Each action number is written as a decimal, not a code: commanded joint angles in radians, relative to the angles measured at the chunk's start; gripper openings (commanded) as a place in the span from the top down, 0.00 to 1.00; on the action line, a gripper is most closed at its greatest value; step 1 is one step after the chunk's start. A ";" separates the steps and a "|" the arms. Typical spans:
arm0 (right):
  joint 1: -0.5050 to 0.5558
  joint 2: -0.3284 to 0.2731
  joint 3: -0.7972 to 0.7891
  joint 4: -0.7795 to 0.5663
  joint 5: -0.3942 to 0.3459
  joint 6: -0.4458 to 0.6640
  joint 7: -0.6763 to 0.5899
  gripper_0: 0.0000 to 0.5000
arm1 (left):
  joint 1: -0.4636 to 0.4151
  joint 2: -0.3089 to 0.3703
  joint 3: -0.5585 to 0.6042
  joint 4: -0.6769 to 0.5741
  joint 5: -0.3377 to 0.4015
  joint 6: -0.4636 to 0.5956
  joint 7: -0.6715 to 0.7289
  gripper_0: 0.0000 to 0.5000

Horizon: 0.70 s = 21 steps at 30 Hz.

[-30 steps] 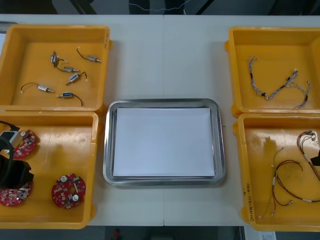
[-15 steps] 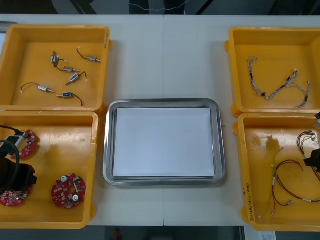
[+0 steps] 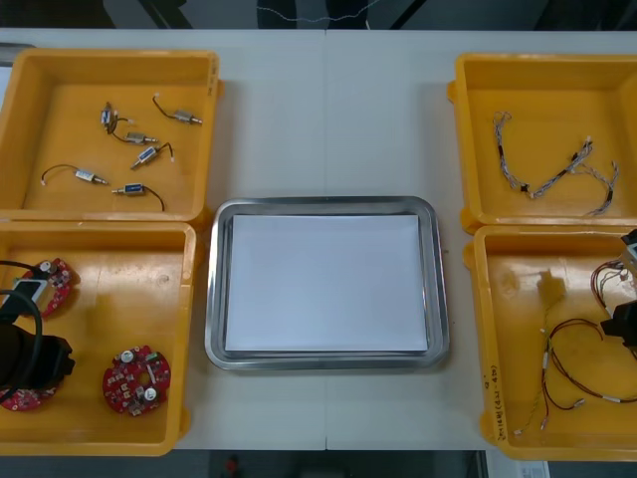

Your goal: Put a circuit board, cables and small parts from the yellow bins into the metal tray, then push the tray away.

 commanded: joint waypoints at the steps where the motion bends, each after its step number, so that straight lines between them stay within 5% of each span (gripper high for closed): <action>1: 0.008 -0.038 0.017 0.021 0.004 -0.028 0.032 0.00 | 0.034 0.044 -0.016 -0.002 -0.012 -0.011 -0.001 0.68; 2: 0.008 -0.040 0.020 0.028 0.001 -0.034 0.033 0.00 | 0.034 0.044 -0.016 -0.004 -0.012 -0.012 -0.001 0.99; 14: 0.008 -0.038 0.046 0.058 -0.009 -0.073 0.036 0.00 | 0.029 0.047 -0.002 -0.010 -0.006 -0.018 -0.003 1.00; 21: 0.014 -0.038 0.052 0.058 -0.012 -0.074 0.032 0.00 | -0.002 0.051 0.065 -0.083 0.014 0.103 -0.004 1.00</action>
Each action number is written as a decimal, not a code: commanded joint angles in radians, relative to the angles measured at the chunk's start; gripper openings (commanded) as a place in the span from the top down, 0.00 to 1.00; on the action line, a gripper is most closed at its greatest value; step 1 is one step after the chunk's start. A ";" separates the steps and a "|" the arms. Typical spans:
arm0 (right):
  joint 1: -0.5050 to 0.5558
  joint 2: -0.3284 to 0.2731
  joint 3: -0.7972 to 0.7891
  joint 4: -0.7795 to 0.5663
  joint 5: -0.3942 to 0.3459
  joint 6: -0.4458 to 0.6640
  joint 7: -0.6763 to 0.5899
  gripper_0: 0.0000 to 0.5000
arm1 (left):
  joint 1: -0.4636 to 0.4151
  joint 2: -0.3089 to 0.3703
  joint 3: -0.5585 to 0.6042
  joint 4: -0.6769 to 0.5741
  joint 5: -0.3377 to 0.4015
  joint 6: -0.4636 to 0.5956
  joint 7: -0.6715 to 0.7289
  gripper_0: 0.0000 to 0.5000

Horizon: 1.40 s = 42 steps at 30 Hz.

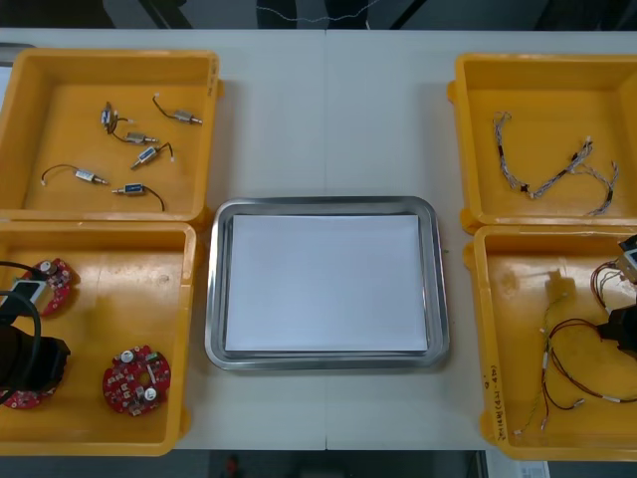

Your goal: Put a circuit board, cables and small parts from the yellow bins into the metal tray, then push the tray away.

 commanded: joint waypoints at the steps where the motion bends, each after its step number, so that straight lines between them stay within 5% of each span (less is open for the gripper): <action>1: 0.014 -0.038 0.016 0.000 -0.010 -0.008 0.033 0.00 | -0.011 0.041 0.070 -0.081 0.018 0.100 -0.004 1.00; 5: 0.016 -0.035 0.016 0.002 -0.011 -0.010 0.035 0.02 | -0.039 0.052 0.111 -0.138 0.035 0.189 -0.004 1.00; 7: 0.014 -0.033 0.018 0.002 -0.011 -0.010 0.036 0.33 | -0.054 0.056 0.126 -0.167 0.044 0.221 0.000 1.00; 8: 0.014 -0.030 0.018 0.002 -0.013 -0.010 0.033 0.77 | -0.067 0.064 0.134 -0.185 0.048 0.244 0.002 1.00; 10: 0.016 -0.026 0.016 0.002 -0.013 -0.010 0.036 0.98 | -0.083 0.073 0.143 -0.213 0.056 0.278 0.008 1.00; 16: 0.014 -0.020 0.018 0.002 -0.018 -0.010 0.036 1.00 | -0.166 0.102 0.145 -0.273 0.096 0.393 0.026 1.00; 22: 0.014 -0.021 -0.019 -0.012 -0.025 0.017 0.041 1.00 | -0.240 0.115 0.143 -0.283 0.177 0.401 0.042 1.00; 28: -0.001 -0.020 -0.131 -0.114 -0.025 0.181 0.047 1.00 | -0.301 0.127 0.070 -0.297 0.209 0.401 0.071 1.00; 42: -0.064 -0.021 -0.291 -0.379 -0.056 0.520 0.033 1.00 | -0.538 0.127 -0.271 -0.331 0.186 0.401 0.411 1.00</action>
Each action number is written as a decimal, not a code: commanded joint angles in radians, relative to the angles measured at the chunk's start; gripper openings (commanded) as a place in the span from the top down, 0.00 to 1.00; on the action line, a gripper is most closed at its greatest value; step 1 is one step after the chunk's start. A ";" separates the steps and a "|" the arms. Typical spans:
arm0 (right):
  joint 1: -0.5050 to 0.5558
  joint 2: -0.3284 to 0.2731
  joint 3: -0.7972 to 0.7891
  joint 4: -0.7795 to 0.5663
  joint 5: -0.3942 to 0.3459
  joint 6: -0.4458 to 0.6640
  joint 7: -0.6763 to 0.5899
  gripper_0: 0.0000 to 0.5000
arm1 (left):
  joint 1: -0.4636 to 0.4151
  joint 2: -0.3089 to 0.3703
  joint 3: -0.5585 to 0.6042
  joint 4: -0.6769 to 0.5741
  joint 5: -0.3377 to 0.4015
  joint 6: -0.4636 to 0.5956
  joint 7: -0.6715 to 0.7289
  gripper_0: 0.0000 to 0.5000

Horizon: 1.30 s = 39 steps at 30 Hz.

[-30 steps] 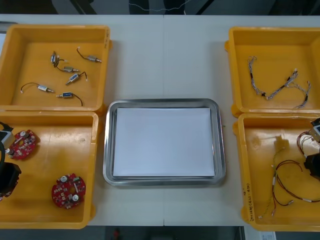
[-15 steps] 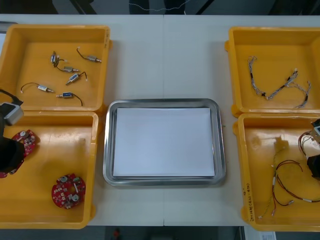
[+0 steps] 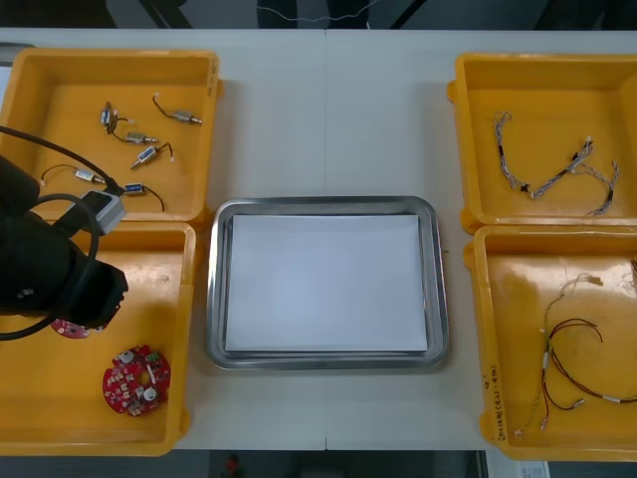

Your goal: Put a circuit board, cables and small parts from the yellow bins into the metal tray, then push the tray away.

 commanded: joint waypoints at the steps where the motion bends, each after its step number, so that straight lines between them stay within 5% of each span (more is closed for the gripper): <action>1: -0.050 -0.021 -0.046 -0.102 -0.016 0.090 0.028 1.00 | -0.126 0.041 -0.124 -0.033 -0.022 0.009 0.170 1.00; 11: -0.096 -0.024 -0.068 -0.258 -0.067 0.223 0.002 1.00 | -0.276 0.004 -0.340 -0.026 -0.072 0.009 0.374 1.00; 26: -0.132 -0.050 -0.025 -0.390 -0.139 0.223 -0.034 1.00 | -0.494 -0.229 -0.566 0.175 -0.198 0.009 0.640 1.00; 39: -0.185 -0.105 0.081 -0.427 -0.131 0.223 -0.041 1.00 | -0.525 -0.345 -0.690 0.332 -0.319 0.009 0.723 1.00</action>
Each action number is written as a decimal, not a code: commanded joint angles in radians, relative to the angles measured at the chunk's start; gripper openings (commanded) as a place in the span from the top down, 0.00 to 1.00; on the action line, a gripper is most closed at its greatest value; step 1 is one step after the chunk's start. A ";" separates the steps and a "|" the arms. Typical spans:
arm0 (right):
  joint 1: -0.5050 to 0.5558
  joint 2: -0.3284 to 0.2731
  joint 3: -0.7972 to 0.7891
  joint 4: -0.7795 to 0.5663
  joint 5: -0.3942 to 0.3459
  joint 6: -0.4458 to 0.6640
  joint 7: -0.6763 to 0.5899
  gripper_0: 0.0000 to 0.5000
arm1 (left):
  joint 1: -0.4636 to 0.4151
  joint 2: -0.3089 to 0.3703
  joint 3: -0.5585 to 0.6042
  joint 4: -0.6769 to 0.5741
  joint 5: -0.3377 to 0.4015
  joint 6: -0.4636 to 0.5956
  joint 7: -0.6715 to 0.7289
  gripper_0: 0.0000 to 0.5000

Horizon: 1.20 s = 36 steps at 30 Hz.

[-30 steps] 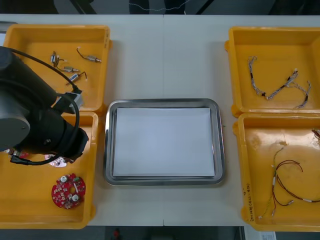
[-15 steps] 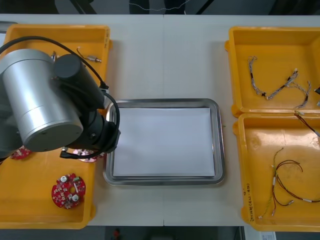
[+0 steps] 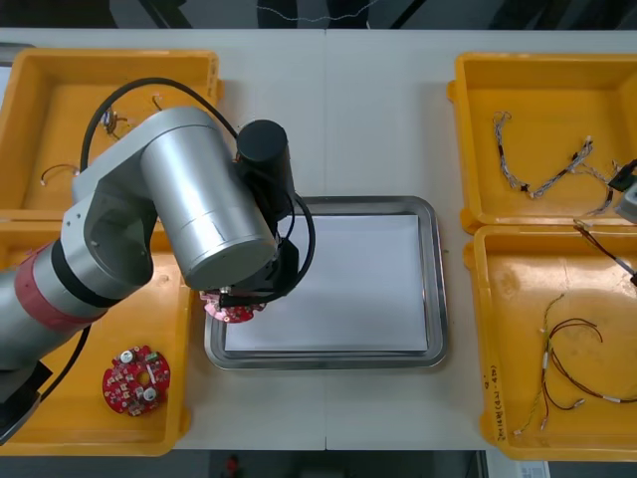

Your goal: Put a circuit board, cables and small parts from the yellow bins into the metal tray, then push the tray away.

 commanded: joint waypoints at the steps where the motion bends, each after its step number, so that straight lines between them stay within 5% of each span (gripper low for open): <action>1: -0.046 -0.064 0.063 -0.027 -0.002 0.004 -0.033 1.00 | -0.037 -0.041 -0.068 0.046 -0.064 0.005 0.032 1.00; 15: -0.083 -0.064 0.080 -0.032 -0.048 0.004 -0.033 1.00 | -0.030 -0.074 -0.133 0.141 -0.081 -0.130 0.125 1.00; 36: -0.089 -0.066 0.087 -0.032 -0.042 0.004 -0.027 1.00 | 0.025 -0.066 -0.166 0.141 -0.133 -0.179 0.134 0.99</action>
